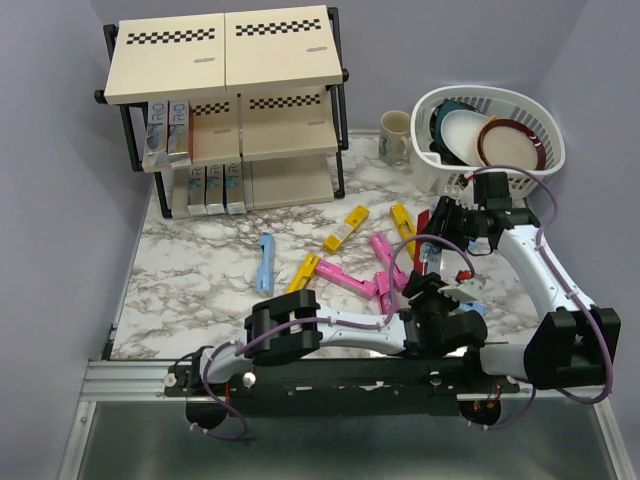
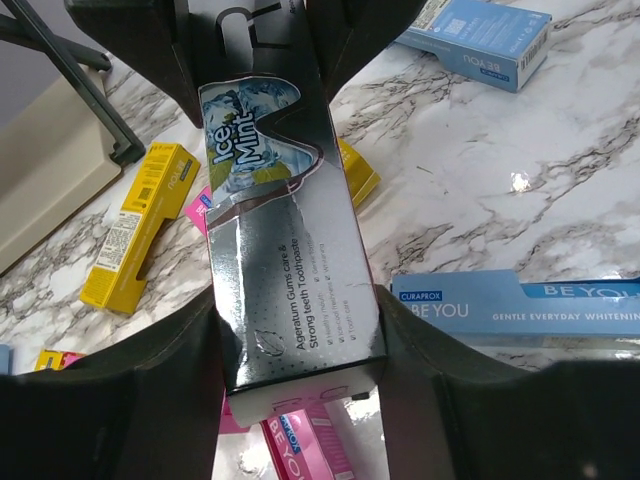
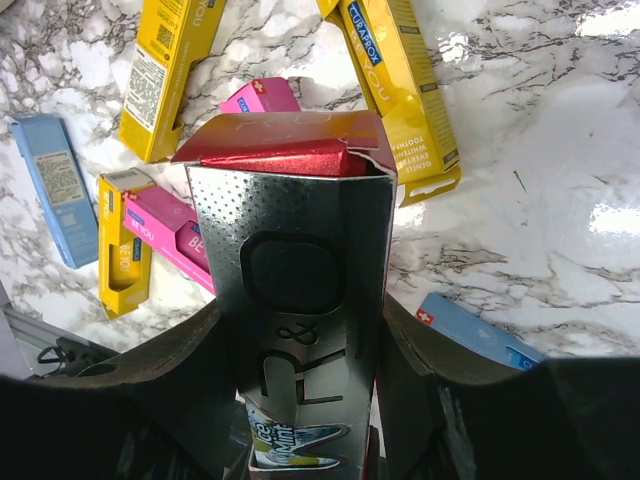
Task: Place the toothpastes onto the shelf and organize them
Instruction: Pick up the toothpaste from the center of the board.
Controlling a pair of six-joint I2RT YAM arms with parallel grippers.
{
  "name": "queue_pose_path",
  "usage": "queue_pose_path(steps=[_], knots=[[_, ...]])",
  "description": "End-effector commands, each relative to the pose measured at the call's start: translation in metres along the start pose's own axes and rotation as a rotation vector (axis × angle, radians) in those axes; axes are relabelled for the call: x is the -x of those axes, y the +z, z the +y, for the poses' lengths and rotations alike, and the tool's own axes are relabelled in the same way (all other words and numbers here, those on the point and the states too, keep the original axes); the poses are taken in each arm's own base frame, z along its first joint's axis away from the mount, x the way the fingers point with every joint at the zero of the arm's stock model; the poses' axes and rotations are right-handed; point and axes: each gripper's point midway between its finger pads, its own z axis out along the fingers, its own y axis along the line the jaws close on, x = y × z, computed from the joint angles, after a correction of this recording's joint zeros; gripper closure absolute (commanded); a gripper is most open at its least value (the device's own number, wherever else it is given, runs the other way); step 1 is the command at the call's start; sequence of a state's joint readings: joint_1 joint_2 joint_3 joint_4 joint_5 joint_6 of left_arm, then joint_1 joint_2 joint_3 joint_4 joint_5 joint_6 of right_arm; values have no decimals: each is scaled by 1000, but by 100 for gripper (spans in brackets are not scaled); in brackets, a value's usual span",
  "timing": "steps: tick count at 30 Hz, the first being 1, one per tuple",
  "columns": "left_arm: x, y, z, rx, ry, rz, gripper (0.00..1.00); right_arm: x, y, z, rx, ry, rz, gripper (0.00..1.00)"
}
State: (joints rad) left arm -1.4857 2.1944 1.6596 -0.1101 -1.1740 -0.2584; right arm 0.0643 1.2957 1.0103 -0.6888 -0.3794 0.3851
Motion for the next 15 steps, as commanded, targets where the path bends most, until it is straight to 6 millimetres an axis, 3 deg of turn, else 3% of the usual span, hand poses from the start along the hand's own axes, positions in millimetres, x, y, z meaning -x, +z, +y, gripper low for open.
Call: queue_pose_path(steps=[1, 7, 15], knots=[[0, 0, 13, 52, -34, -6, 47, -2, -1, 7, 42, -15, -15, 40], [4, -4, 21, 40, -55, -7, 58, 0, -1, 10, 58, -16, -31, 33], [7, -14, 33, 4, -94, 0, 58, 2, -5, 15, 88, -29, -68, 22]])
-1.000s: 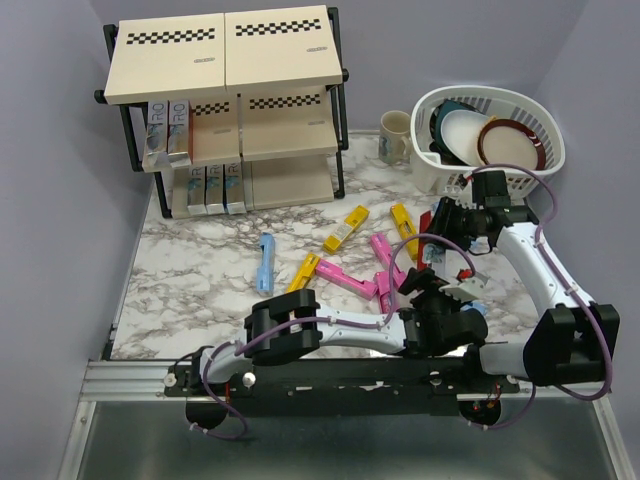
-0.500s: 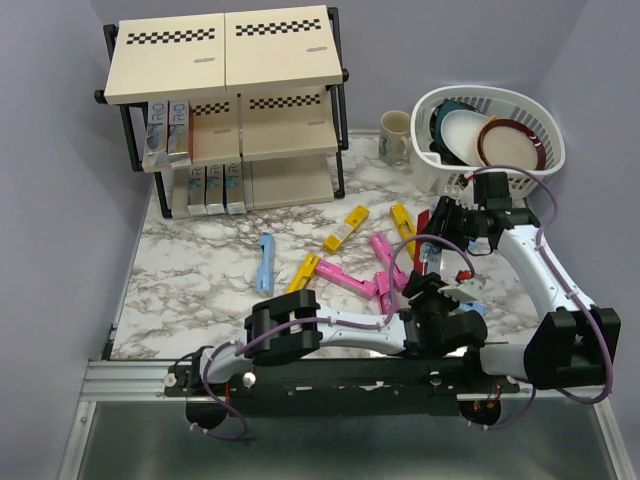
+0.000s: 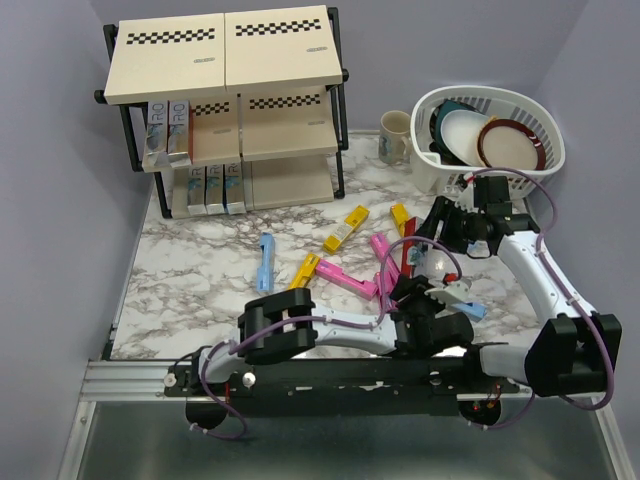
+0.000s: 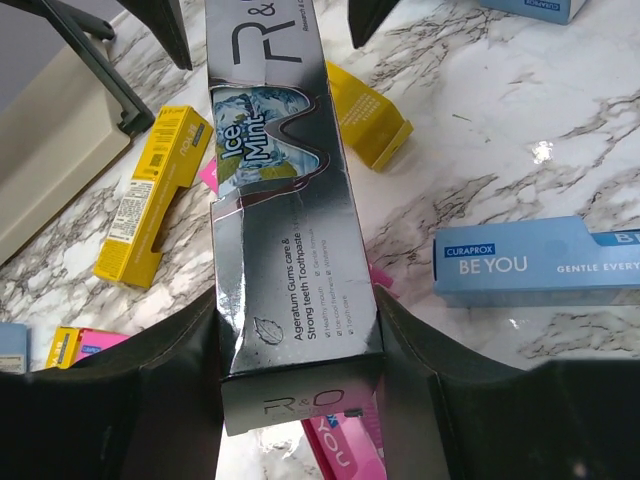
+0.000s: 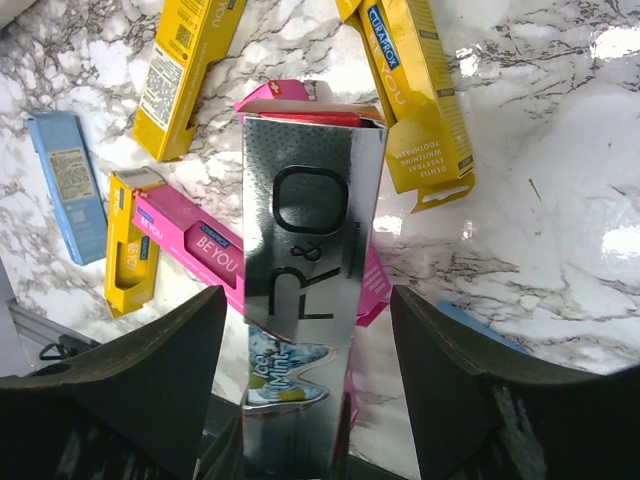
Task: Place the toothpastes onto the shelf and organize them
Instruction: Pick up the toothpaste from the center of the board.
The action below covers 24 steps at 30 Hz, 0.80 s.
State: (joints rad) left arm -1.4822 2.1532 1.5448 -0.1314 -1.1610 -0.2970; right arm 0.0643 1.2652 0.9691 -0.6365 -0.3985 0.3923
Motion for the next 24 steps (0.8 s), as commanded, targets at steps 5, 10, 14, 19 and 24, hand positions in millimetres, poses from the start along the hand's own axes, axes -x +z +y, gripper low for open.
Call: queue_pose_path(steps=[5, 10, 14, 19, 24], knots=[[38, -23, 35, -49, -190, -21, 59, 21, -29, 28, 88, -77, -146, 14], [35, -32, 48, -106, -219, 14, 59, 36, -55, 36, 83, -140, -269, 1], [30, -40, 62, -160, -245, 48, 59, 43, -77, 46, 103, -172, -359, 0], [23, -49, 82, -174, -275, 78, 59, 51, -109, 54, 106, -196, -497, 0], [22, -59, 129, -161, -344, 94, 59, 40, -122, 47, 91, -227, -570, 0]])
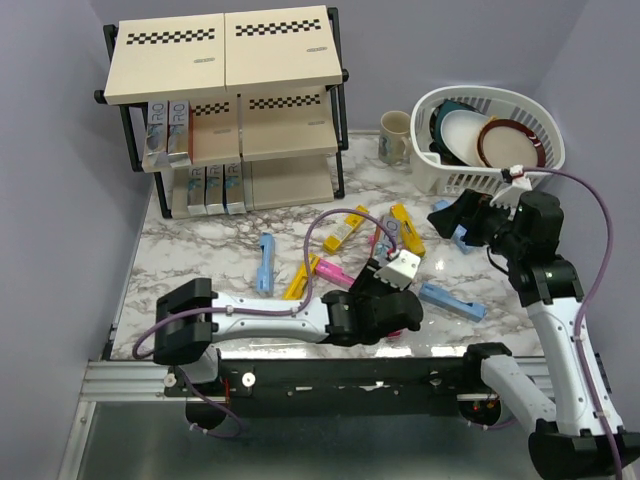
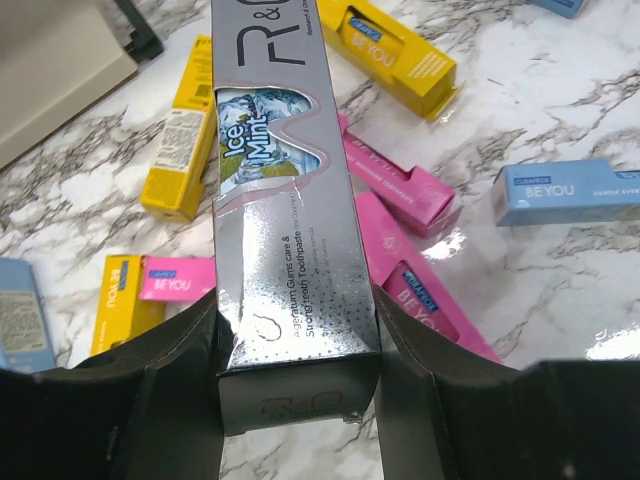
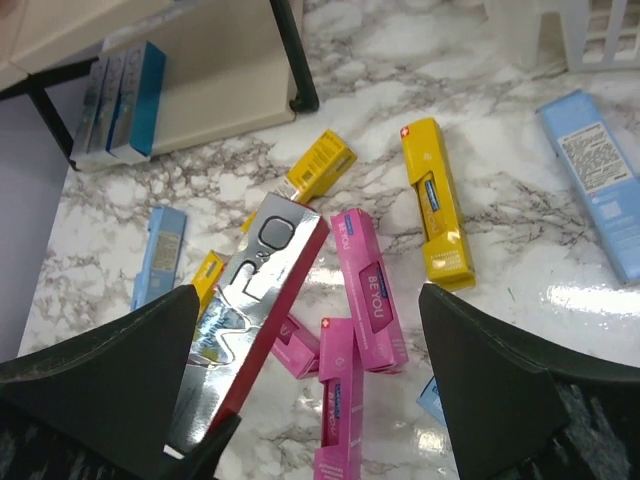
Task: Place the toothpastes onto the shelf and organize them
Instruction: Pick up the toothpaste from the center of the board, then place the toothpaste on the shelf.
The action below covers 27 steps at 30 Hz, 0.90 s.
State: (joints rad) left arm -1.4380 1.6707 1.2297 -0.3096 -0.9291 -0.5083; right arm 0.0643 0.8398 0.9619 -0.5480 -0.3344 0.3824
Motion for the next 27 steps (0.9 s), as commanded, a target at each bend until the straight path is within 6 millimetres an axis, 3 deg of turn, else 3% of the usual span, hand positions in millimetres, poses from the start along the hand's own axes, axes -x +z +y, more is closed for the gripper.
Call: queue_pose_path(steps=[1, 3, 7, 13, 15, 17, 19, 20, 23, 24, 26, 27], knots=[[22, -21, 41, 6, -137, -15, 59, 5, -17, -6, -31, -54, -118, 0], [31, -28, 68, 24, -171, -14, 59, 2, -24, -3, -8, -72, -162, 0], [50, -43, 115, 42, -239, -35, 59, -21, -21, -18, -23, -103, -172, 0], [71, -59, 195, 107, -323, -62, 59, -29, -22, -23, -27, -132, -185, 0], [78, -66, 212, 123, -324, -67, 58, -29, -22, -23, -27, -137, -185, 0], [83, -66, 238, 177, -324, -72, 58, -29, -23, -21, -17, -144, -187, 0], [83, -65, 251, 187, -324, -65, 58, -28, -24, -19, -6, -147, -191, 0], [84, -65, 269, 224, -315, -69, 58, -28, -26, -18, -3, -151, -195, 0], [96, -61, 286, 212, -325, -109, 58, -31, -26, -17, 8, -155, -195, 0], [98, -59, 305, 255, -327, -116, 58, -32, -26, -17, 9, -155, -194, 0], [101, -51, 315, 252, -319, -113, 58, -33, -27, -16, 18, -158, -196, 0], [101, -48, 334, 293, -317, -119, 58, -33, -28, -15, 19, -162, -201, 0]])
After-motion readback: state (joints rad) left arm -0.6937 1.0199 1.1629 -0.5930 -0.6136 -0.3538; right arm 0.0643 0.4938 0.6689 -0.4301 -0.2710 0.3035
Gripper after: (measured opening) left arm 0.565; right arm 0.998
